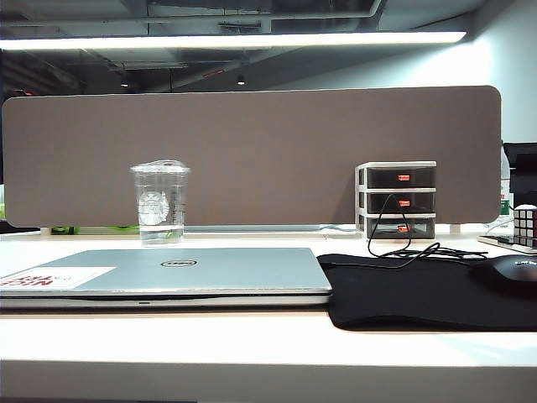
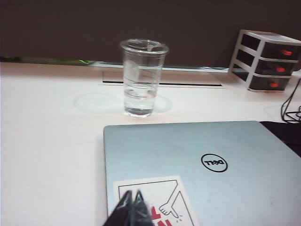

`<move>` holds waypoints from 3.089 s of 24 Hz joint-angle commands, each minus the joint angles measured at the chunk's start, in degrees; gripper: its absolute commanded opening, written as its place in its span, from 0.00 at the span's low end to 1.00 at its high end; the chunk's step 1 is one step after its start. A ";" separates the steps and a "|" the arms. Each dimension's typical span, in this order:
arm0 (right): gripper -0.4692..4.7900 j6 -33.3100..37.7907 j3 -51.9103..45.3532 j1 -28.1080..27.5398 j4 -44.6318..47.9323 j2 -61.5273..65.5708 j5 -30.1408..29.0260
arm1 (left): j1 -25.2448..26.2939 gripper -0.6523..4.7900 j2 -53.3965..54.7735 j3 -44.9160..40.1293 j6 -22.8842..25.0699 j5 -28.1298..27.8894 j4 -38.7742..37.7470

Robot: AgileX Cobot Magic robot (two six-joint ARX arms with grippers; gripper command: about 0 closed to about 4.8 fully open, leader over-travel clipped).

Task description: Pick up the coffee cup and place it on the left side of the laptop.

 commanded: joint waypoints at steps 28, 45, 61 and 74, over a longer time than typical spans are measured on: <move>0.09 0.24 -0.37 0.02 -2.67 -0.07 -2.93 | 0.11 0.29 0.04 2.78 -21.77 7.98 16.50; 0.09 0.24 -0.37 0.02 -2.89 -0.07 -2.93 | 0.13 1.00 52.30 18.38 -2.69 5.55 45.81; 0.09 0.24 -0.37 0.02 -2.93 -0.07 -2.75 | 0.17 1.00 76.98 25.53 16.35 11.85 54.75; 0.09 0.22 -0.37 0.02 -6.25 -0.02 -2.89 | 3.04 1.00 108.67 50.71 11.74 25.38 56.65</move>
